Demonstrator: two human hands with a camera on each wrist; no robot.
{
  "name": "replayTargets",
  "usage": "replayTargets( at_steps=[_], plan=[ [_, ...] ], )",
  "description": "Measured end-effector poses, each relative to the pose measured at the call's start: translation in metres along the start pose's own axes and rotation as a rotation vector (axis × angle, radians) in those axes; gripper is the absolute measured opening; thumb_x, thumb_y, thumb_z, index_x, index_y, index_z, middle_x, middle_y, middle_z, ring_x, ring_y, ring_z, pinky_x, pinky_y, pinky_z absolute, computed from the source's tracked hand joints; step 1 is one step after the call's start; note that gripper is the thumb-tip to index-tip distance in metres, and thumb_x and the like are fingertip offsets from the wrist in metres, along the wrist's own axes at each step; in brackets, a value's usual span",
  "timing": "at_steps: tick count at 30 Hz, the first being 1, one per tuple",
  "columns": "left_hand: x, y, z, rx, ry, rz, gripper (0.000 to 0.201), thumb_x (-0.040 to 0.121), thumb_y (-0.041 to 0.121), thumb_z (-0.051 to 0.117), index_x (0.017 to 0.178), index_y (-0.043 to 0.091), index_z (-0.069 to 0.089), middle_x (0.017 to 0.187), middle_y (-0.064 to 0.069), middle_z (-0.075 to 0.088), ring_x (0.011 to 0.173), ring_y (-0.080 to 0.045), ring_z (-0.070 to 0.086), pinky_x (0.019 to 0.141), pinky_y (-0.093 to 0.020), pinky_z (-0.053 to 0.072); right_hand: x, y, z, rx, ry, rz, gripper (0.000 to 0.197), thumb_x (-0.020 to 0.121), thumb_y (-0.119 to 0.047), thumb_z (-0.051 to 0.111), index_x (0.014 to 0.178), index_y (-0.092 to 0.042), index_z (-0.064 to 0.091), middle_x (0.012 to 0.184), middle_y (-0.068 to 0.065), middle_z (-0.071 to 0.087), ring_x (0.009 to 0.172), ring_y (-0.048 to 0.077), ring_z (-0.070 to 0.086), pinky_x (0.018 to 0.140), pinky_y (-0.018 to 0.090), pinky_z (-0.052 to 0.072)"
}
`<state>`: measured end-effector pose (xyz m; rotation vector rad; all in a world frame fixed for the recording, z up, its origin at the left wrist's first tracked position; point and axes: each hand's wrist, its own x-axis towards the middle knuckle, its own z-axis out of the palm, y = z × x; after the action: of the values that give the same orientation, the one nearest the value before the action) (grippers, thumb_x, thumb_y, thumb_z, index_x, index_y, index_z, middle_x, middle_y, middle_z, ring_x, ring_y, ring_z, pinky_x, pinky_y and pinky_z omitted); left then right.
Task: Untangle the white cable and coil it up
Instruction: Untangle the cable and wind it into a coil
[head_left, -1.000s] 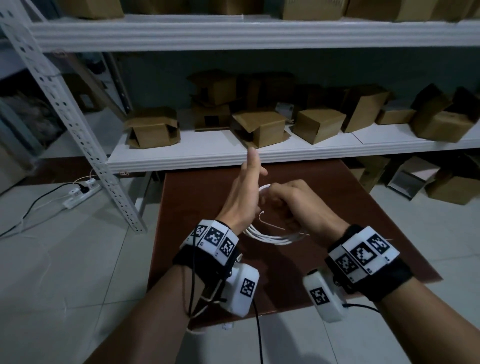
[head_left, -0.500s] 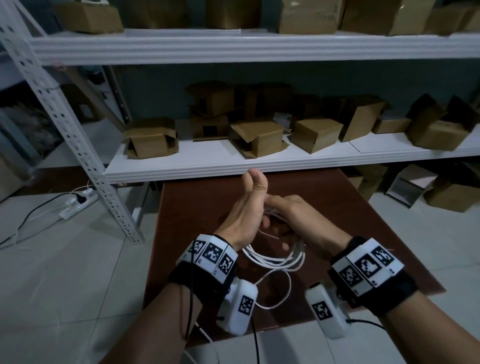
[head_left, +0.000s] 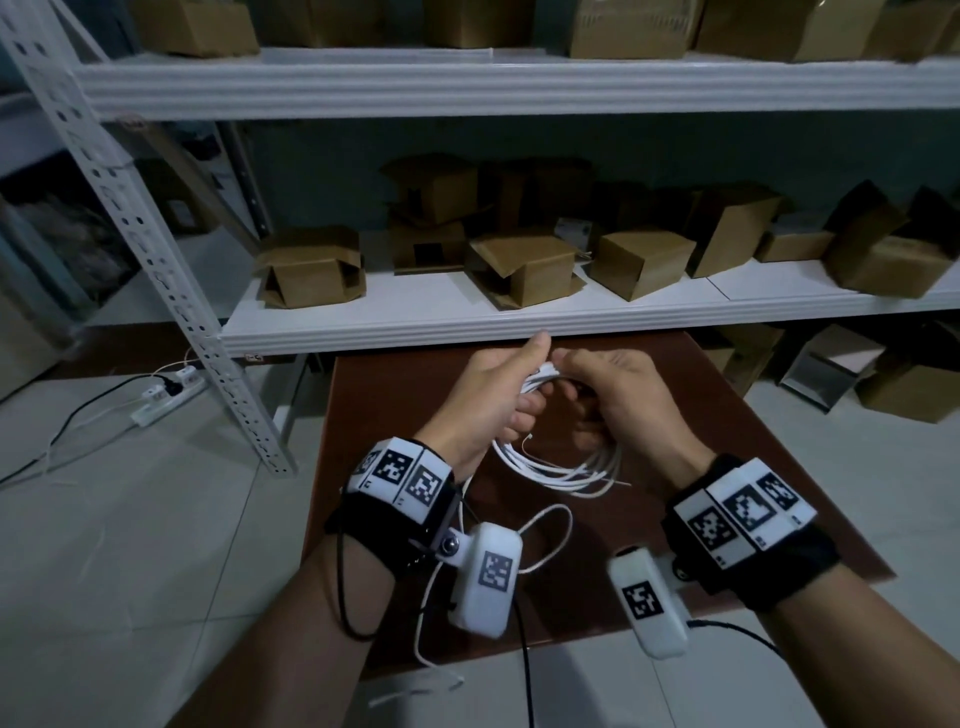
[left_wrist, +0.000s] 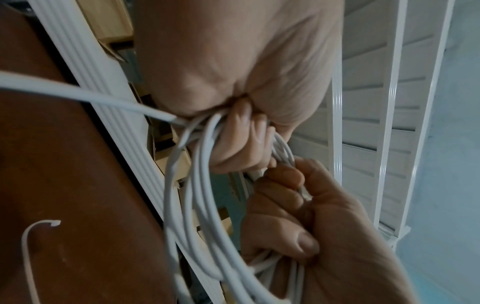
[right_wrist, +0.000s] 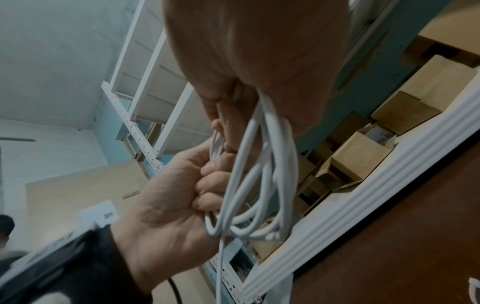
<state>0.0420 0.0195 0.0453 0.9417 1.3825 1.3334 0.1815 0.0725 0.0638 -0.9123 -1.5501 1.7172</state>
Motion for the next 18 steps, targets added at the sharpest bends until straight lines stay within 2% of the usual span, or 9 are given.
replayTargets(
  at_steps=[4,8,9,11,14,16,17,18],
  plan=[
    [0.002,-0.003,-0.001,-0.106,-0.006,0.024,0.054,0.107,0.053,0.051,0.086,0.005,0.062,0.054,0.006,0.031,0.04,-0.003,0.025,0.036,-0.014,0.017,0.001,0.001,0.0,0.047,0.066,-0.049,0.047,0.102,-0.021,0.058,0.056,-0.011,0.053,0.047,0.001,0.04,0.04,0.011,0.025,0.039,0.018,0.026],
    [0.0,-0.001,0.004,-0.17,-0.007,0.036,0.047,0.108,0.047,0.052,0.082,0.009,0.06,0.054,0.006,0.029,0.041,-0.003,0.023,0.037,-0.015,0.015,0.0,0.003,0.001,0.14,0.113,-0.098,0.049,0.102,-0.018,0.057,0.054,-0.012,0.058,0.055,0.006,0.058,0.039,0.011,0.036,0.04,0.019,0.028],
    [0.0,-0.002,0.006,-0.147,0.019,0.042,0.046,0.108,0.045,0.053,0.08,0.01,0.058,0.053,0.007,0.029,0.04,-0.003,0.023,0.037,-0.016,0.014,-0.002,0.004,0.003,0.151,0.112,-0.094,0.052,0.103,-0.017,0.056,0.051,-0.014,0.058,0.054,0.004,0.057,0.039,0.01,0.037,0.04,0.02,0.028],
    [0.001,-0.003,0.007,-0.061,0.086,0.087,0.044,0.109,0.038,0.054,0.073,0.012,0.055,0.05,0.007,0.03,0.039,-0.005,0.021,0.037,-0.017,0.013,-0.003,0.007,0.004,0.156,0.092,-0.059,0.048,0.103,-0.017,0.054,0.055,-0.012,0.054,0.048,0.0,0.044,0.041,0.012,0.032,0.04,0.021,0.03],
    [0.001,-0.002,0.003,0.098,0.136,0.201,0.048,0.107,0.023,0.059,0.063,0.006,0.054,0.049,-0.001,0.035,0.037,-0.006,0.025,0.039,-0.018,0.021,0.0,0.008,-0.004,0.142,-0.025,0.052,0.038,0.099,-0.021,0.05,0.065,-0.006,0.053,0.055,0.003,0.028,0.043,0.015,0.024,0.043,0.025,0.035],
    [0.001,0.001,0.0,0.249,0.109,0.283,0.049,0.105,0.019,0.062,0.064,-0.009,0.058,0.051,-0.009,0.051,0.039,-0.007,0.038,0.046,-0.022,0.033,0.002,0.007,-0.011,0.125,-0.191,0.089,0.031,0.093,-0.019,0.046,0.071,0.0,0.056,0.056,0.005,0.029,0.041,0.017,0.025,0.047,0.028,0.042],
    [0.0,0.001,0.0,0.325,0.089,0.31,0.048,0.104,0.02,0.063,0.067,-0.012,0.061,0.055,-0.011,0.061,0.043,-0.01,0.048,0.051,-0.027,0.041,0.001,0.005,-0.014,0.113,-0.265,0.094,0.026,0.089,-0.016,0.045,0.073,0.001,0.057,0.055,0.006,0.031,0.04,0.018,0.027,0.051,0.031,0.045],
    [-0.001,0.001,0.002,0.401,0.085,0.332,0.047,0.103,0.024,0.064,0.068,-0.009,0.065,0.059,-0.012,0.068,0.049,-0.017,0.057,0.058,-0.033,0.049,0.001,0.004,-0.016,0.098,-0.313,0.103,0.022,0.083,-0.015,0.047,0.073,0.002,0.057,0.054,0.007,0.032,0.038,0.019,0.03,0.055,0.033,0.048]
  ],
)
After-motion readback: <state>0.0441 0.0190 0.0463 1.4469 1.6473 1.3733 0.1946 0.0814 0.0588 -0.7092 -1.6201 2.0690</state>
